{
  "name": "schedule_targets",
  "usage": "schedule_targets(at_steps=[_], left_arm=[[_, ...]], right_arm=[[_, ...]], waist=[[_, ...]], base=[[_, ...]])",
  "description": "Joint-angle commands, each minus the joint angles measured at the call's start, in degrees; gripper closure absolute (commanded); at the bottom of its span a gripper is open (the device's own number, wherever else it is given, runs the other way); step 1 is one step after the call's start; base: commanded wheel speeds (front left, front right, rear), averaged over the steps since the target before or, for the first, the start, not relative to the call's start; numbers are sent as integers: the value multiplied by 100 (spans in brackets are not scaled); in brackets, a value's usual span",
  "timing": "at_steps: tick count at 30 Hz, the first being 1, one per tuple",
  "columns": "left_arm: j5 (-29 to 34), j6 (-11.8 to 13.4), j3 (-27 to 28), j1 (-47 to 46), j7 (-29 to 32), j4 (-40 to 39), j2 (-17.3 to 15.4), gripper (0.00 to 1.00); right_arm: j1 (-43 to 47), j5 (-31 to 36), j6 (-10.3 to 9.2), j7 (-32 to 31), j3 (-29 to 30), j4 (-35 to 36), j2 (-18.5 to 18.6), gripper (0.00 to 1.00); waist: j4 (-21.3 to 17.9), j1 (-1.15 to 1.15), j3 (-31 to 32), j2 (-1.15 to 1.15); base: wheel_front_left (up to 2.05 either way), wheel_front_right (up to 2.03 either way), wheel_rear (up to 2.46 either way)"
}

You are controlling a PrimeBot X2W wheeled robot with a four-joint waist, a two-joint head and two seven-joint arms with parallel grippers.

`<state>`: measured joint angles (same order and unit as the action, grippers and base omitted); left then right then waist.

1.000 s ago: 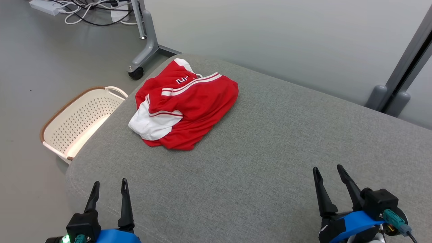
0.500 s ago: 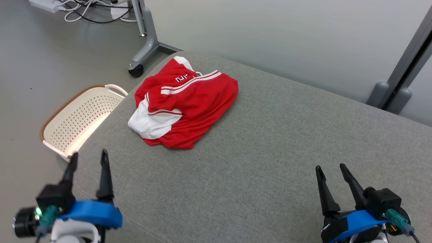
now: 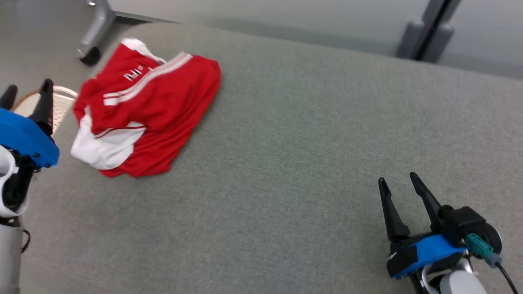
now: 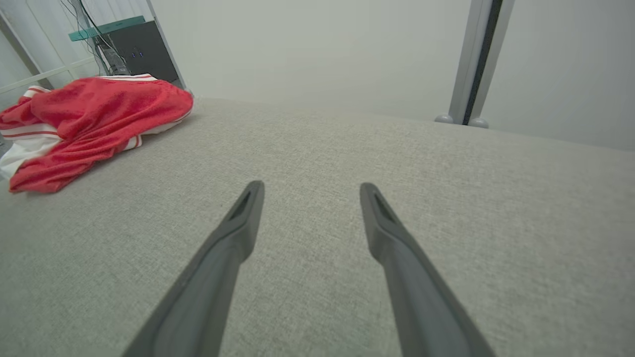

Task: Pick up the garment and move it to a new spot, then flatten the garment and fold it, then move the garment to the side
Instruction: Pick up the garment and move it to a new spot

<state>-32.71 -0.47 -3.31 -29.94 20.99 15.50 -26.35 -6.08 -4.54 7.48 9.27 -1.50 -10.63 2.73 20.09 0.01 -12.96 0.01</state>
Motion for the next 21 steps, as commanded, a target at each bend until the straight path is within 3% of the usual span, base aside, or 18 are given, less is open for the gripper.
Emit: schedule_targets(at_steps=[1, 5, 10, 21], left_arm=[[-114, -17, 66, -178, 161, 128, -48, 0], [-548, -5, 260, -545, 715, 450, -130, 0], [-649, -65, 214, -801, 1151, 672, -313, 0], [-665, -56, -111, -946, 1862, 1039, -330, 0]], right_arm=[[-140, 93, 3, -57, -38, 108, 30, 0], [-240, 187, 3, -197, -36, 317, 29, 0], [-365, 221, 3, -256, 9, 506, 28, 0], [-434, 165, 3, -223, 43, 657, 28, 0]], waist=[[-167, -1, -165, -1], [-551, -1, -546, -1], [-941, -1, -901, -1], [-1275, -1, -1241, -1]], base=[[0, 0, 0], [0, 0, 0], [0, 0, 0], [0, 0, 0]])
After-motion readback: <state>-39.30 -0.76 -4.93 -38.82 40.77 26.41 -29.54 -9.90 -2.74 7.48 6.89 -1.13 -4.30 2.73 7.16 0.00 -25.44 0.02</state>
